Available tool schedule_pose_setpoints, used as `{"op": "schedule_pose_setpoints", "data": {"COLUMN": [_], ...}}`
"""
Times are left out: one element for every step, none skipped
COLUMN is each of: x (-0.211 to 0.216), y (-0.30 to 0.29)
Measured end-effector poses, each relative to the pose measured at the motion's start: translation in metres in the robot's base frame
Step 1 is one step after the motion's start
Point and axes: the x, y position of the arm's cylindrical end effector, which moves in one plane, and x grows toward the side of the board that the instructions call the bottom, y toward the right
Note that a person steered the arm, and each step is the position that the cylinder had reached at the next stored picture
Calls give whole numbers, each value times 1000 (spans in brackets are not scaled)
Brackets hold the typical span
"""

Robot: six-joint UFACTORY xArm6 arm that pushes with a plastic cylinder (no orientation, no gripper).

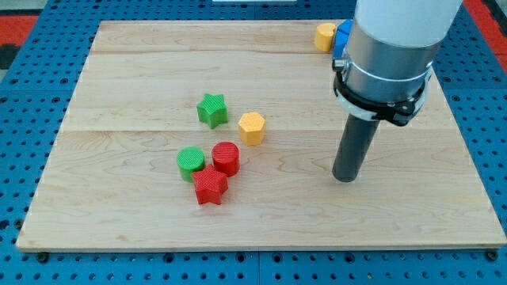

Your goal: Move the red blocks in between the yellow hexagon and green star

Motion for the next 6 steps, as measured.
{"op": "schedule_pose_setpoints", "data": {"x": [15,17,17,36,74,65], "y": [-26,-37,-76,-74,-137,-196]}}
